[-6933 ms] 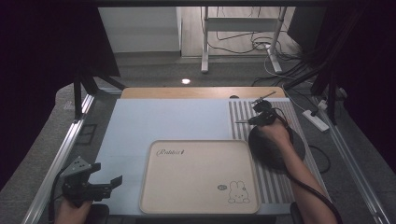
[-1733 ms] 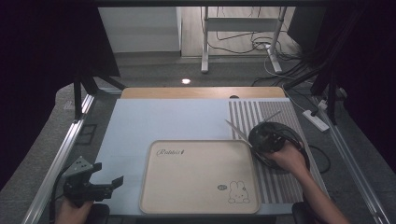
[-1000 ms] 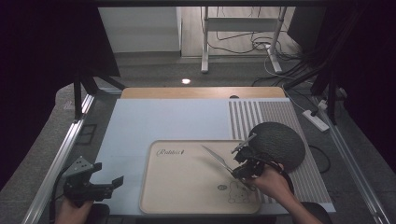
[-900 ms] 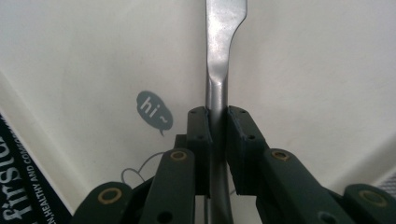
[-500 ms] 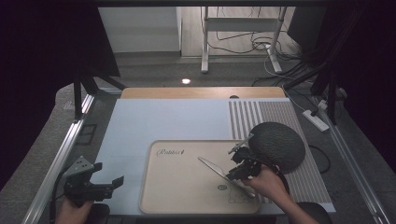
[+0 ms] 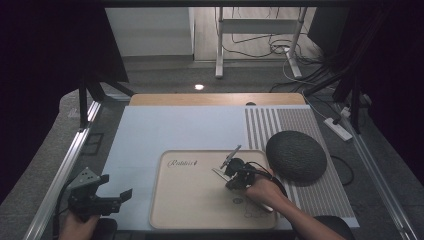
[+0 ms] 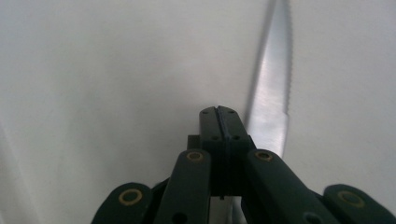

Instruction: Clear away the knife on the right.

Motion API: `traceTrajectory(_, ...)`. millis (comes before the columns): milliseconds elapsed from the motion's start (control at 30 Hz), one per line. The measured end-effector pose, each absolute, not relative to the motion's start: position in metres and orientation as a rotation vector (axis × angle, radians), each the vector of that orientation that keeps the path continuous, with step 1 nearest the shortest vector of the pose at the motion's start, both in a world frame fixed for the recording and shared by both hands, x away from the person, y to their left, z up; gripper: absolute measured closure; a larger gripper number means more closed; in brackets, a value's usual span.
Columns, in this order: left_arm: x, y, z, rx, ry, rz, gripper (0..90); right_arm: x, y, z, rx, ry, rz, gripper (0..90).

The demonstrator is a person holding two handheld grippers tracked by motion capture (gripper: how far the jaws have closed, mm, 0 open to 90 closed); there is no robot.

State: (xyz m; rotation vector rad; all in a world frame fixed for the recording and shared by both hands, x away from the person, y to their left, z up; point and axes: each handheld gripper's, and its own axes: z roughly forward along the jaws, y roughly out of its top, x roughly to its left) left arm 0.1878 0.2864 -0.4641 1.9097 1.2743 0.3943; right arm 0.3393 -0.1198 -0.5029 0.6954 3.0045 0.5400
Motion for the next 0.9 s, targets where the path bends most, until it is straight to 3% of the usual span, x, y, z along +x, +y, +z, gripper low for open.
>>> traceTrajectory(900,0.188,0.285,-0.464,1.923,1.268,0.400,1.3,0.352,-0.209,-0.497,1.019,2.892,0.492,90.0)
